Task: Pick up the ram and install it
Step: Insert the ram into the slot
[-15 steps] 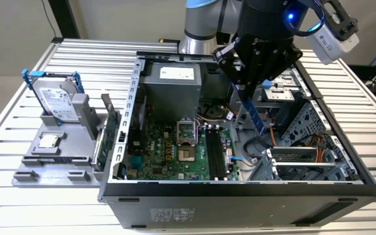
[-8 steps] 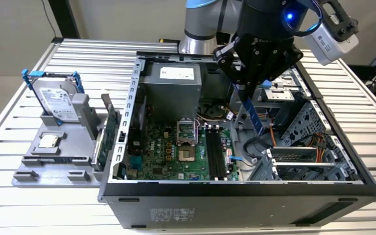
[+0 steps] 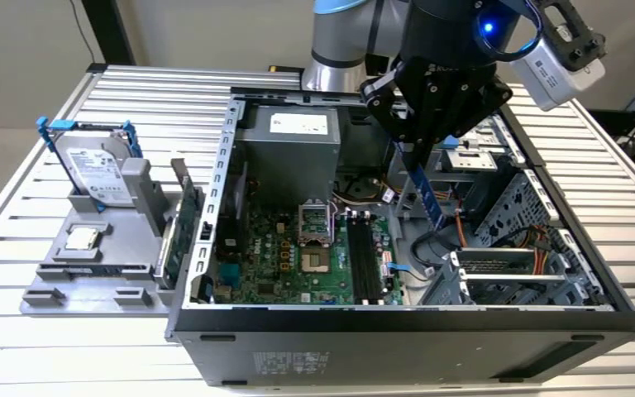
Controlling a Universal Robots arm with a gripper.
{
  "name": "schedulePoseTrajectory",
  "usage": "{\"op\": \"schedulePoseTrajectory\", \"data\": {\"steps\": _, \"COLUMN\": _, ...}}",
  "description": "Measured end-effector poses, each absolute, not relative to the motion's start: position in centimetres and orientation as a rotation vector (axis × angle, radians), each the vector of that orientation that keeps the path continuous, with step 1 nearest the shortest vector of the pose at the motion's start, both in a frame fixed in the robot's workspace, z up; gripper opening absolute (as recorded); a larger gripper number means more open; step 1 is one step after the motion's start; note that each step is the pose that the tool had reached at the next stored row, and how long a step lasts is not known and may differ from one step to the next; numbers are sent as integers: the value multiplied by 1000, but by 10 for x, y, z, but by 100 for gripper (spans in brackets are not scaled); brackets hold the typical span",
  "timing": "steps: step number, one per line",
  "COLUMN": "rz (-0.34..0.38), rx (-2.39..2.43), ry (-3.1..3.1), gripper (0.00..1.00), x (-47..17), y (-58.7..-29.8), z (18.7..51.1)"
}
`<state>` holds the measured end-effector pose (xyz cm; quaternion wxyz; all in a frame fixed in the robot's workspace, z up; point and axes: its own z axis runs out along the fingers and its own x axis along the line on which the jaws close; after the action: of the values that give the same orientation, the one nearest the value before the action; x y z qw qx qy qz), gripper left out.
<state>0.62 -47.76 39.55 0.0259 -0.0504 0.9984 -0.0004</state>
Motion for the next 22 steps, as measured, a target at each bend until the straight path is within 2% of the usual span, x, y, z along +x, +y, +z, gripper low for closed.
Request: {"op": "schedulePoseTrajectory", "data": {"steps": 22, "rz": -2, "rx": -90, "ry": 3110, "gripper": 0, "x": 8, "y": -478, "z": 386}}
